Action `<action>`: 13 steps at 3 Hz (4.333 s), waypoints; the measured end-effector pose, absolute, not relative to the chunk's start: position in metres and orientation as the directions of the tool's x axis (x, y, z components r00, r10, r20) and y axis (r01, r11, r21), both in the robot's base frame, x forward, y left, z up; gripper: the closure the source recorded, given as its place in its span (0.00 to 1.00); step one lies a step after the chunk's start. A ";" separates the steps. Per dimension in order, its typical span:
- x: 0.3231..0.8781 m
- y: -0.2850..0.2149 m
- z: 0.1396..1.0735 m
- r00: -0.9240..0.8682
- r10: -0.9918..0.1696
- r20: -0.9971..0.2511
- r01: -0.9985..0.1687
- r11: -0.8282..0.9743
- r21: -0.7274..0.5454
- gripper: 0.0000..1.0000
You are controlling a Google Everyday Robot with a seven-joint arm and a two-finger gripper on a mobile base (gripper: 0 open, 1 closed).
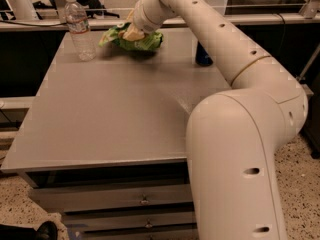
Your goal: Move green rice chip bag near water bottle
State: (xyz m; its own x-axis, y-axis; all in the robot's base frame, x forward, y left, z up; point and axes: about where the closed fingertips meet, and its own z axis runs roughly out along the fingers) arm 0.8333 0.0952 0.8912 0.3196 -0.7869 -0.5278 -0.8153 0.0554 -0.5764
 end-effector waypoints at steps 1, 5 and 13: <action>0.829 0.108 0.880 0.352 -0.774 -0.526 -0.821 0.015 -0.571 1.00; 0.822 0.126 0.864 0.383 -0.751 -0.538 -0.835 -0.033 -0.549 0.61; 0.781 -0.002 0.982 0.237 -0.737 -0.633 -0.753 0.273 -0.599 0.00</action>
Offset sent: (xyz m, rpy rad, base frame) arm -0.0143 0.0322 -0.0268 -0.0044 0.0174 0.1305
